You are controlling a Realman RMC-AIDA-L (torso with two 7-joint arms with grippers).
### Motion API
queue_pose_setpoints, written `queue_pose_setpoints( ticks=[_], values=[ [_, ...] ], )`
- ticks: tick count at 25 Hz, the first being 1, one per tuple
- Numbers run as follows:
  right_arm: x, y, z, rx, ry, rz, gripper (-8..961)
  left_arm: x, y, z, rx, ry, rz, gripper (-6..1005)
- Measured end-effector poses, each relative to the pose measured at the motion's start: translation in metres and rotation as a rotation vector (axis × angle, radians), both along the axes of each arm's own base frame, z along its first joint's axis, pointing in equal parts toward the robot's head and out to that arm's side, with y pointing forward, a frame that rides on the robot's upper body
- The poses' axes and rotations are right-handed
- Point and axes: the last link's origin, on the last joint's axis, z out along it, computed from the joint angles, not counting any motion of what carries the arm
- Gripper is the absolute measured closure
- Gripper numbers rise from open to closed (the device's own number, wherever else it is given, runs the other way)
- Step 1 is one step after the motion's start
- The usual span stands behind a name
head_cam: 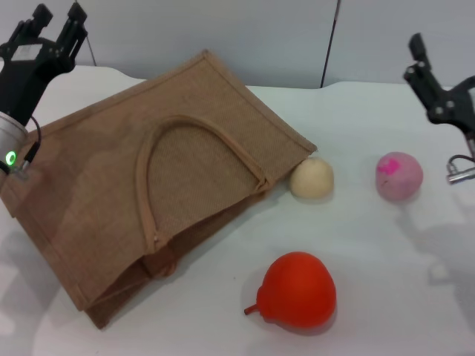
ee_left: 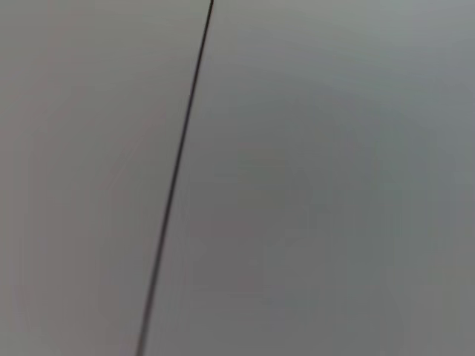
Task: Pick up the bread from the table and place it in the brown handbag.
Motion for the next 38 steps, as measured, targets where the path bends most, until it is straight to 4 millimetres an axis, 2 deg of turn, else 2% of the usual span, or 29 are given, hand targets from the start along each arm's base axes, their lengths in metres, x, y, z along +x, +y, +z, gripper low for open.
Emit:
queue_pose_setpoints(
  ticks=[7, 13, 20, 38],
  values=[
    [0.025, 0.005, 0.016, 0.056, 0.065, -0.117, 65, -0.008, -0.011, -0.009, 0.155, 0.131, 0.110, 377],
    [0.042, 0.007, 0.024, 0.072, 0.114, -0.199, 66, -0.002, -0.023, -0.013, 0.284, 0.218, 0.144, 373],
    [0.046, 0.009, 0.021, 0.054, 0.114, -0.233, 67, 0.004, -0.028, -0.022, 0.338, 0.332, 0.176, 373],
    [0.047, 0.012, 0.017, 0.028, 0.107, -0.248, 69, 0.010, -0.029, -0.022, 0.329, 0.288, 0.131, 373]
  ],
)
